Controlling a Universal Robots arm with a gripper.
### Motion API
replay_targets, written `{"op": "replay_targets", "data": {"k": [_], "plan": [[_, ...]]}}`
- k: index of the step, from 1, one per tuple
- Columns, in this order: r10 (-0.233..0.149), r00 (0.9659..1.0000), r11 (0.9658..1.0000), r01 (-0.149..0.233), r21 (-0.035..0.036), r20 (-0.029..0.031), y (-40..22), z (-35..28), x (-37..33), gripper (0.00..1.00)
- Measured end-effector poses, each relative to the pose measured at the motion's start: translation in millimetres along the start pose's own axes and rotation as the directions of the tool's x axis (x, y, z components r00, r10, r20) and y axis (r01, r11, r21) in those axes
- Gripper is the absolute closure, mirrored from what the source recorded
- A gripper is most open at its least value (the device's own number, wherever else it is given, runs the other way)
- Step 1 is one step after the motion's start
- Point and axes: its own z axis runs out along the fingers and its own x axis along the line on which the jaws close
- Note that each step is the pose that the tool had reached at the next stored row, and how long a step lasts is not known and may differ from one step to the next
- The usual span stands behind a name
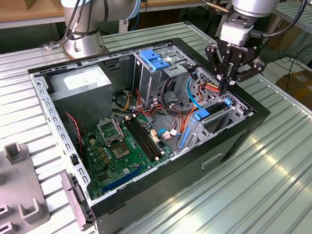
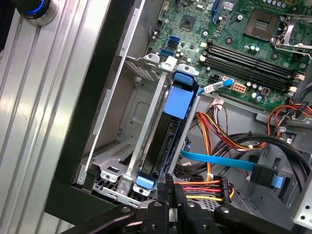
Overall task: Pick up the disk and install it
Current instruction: 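Insert the disk into the insertion slot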
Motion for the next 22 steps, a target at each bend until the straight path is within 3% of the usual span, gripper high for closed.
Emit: {"op": "replay_targets", "data": {"k": [5,8,11,13,15,19,21,22], "plan": [[0.057,0.9983,0.9983,-0.057,-0.0076,-0.0042,0.0,0.0,0.0,0.84],[0.100,0.9949,0.9948,-0.101,-0.0127,-0.0060,0.0,0.0,0.0,0.84],[0.144,0.9895,0.9894,-0.144,-0.0178,-0.0084,0.0,0.0,0.0,0.84],[0.180,0.9837,0.9835,-0.180,-0.0219,-0.0103,0.0,0.0,0.0,0.84],[0.218,0.9758,0.9755,-0.219,-0.0263,-0.0125,0.0,0.0,0.0,0.84],[0.252,0.9676,0.9672,-0.252,-0.0292,-0.0144,0.0,0.7,-0.1,0.84],[0.256,0.9667,0.9663,-0.256,-0.0256,-0.0119,0.2,1.1,-0.1,0.84],[0.257,0.9664,0.9661,-0.257,-0.0228,-0.0037,0.8,1.6,-0.3,0.84]]}}
